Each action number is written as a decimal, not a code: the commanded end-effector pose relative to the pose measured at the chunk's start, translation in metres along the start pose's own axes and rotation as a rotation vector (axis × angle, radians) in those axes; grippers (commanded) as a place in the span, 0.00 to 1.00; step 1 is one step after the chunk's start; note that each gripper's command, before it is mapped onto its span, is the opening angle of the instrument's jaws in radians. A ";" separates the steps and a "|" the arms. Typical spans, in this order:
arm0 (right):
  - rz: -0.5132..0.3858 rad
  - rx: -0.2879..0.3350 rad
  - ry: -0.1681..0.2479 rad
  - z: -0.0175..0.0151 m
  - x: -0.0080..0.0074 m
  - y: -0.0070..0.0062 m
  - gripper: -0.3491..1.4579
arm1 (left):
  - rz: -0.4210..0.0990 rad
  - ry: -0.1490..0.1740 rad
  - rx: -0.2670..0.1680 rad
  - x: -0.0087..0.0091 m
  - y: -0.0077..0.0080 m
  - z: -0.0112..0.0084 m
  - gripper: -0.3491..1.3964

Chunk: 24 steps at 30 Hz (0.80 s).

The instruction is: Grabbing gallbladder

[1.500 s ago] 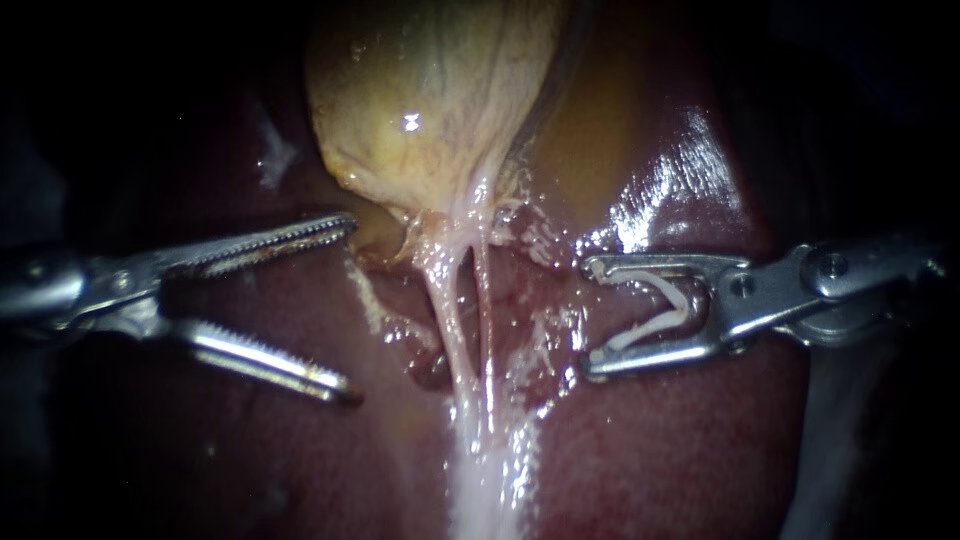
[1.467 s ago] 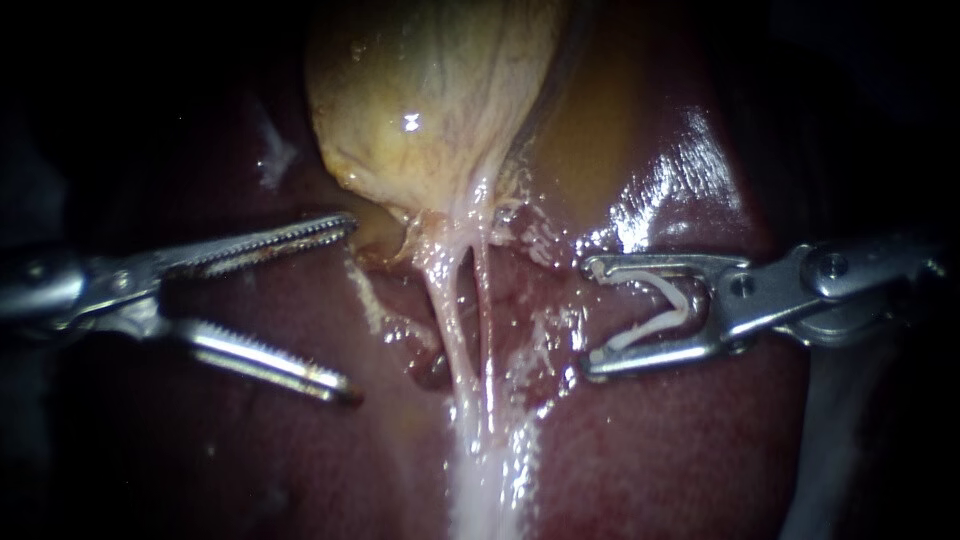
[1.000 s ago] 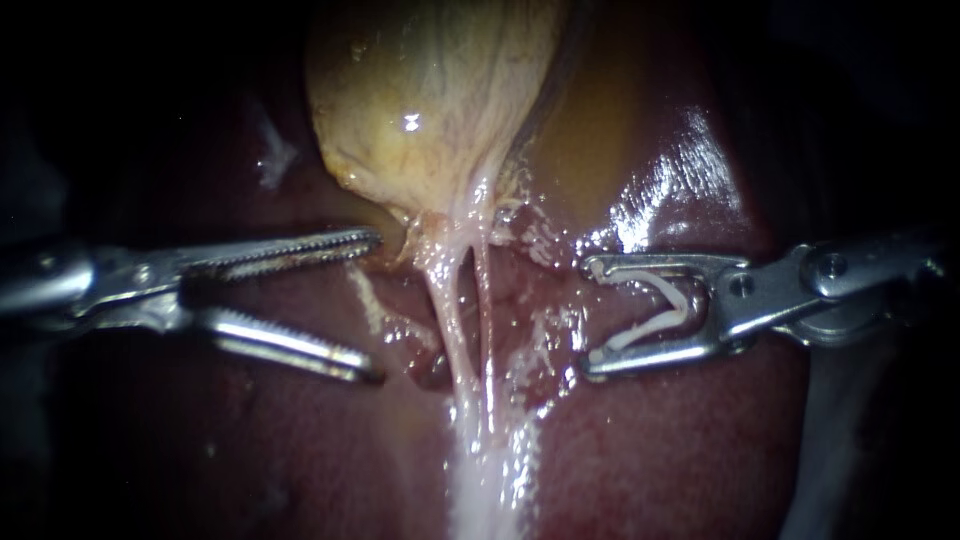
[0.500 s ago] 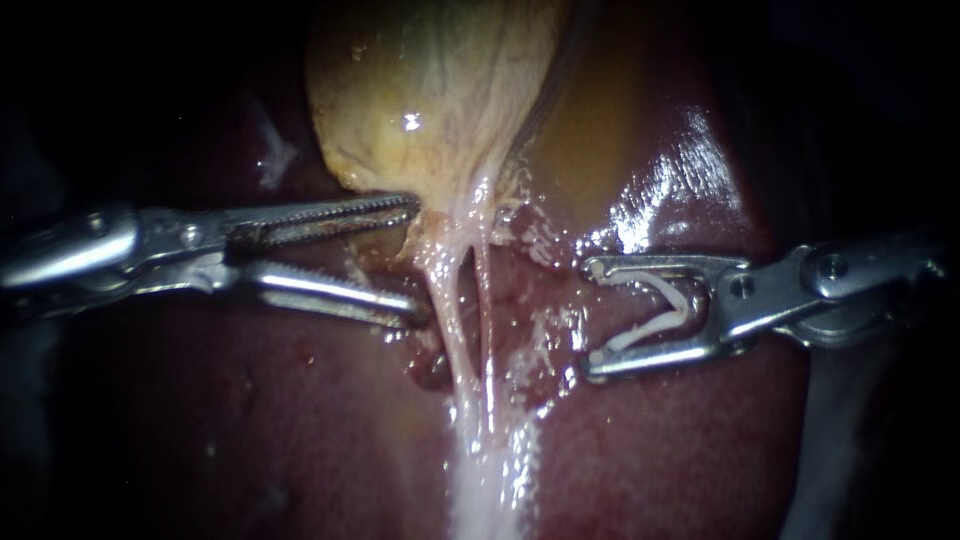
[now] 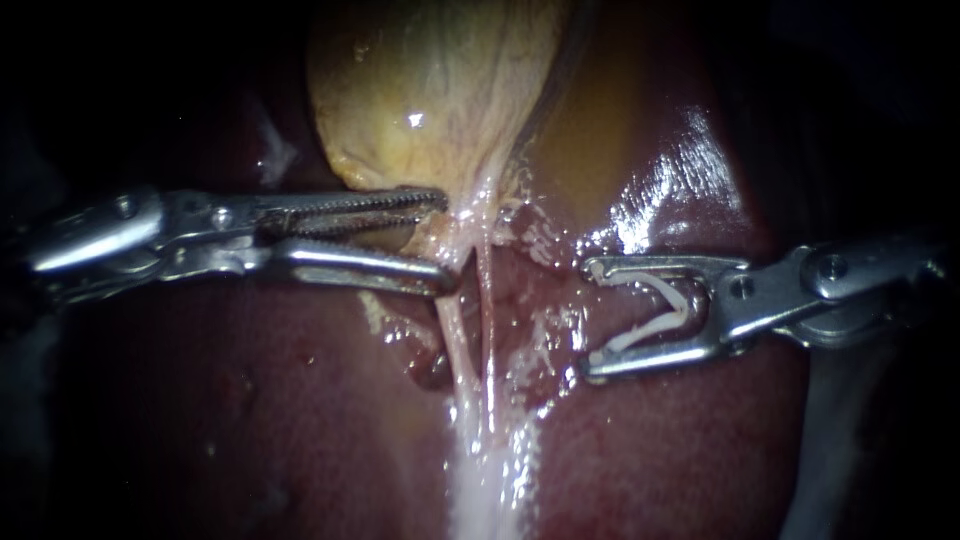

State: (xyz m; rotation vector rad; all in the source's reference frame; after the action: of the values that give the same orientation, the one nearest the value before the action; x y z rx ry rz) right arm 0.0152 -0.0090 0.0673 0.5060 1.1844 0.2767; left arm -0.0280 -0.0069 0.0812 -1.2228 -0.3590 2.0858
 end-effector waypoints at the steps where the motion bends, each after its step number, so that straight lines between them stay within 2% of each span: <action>1: 0.000 0.000 0.000 0.0000 0.0000 0.0000 0.47 | 0.002 -0.004 0.001 -0.0002 0.0000 0.0001 0.25; 3: 0.000 0.000 0.000 0.0000 0.0000 0.0000 0.47 | -0.002 -0.010 0.003 -0.0005 0.0000 0.0001 0.18; 11: 0.000 0.000 0.000 0.0000 0.0000 0.0000 0.47 | -0.005 -0.028 0.004 -0.0008 -0.0001 -0.0003 0.15; 15: 0.000 0.000 0.000 0.0000 0.0000 0.0000 0.47 | -0.009 -0.040 0.004 -0.0009 -0.0001 -0.0008 0.01; 19: 0.000 0.000 0.000 0.0000 0.0000 0.0000 0.47 | -0.039 -0.054 -0.006 -0.0008 0.0002 -0.0012 0.00; 24: 0.006 0.000 0.000 0.0000 0.0000 0.0000 0.47 | -0.047 -0.056 -0.012 -0.0003 0.0010 -0.0016 0.00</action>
State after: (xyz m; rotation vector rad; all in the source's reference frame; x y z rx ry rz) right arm 0.0152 -0.0090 0.0672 0.5090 1.1829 0.2808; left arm -0.0269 -0.0080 0.0799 -1.1527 -0.4211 2.0833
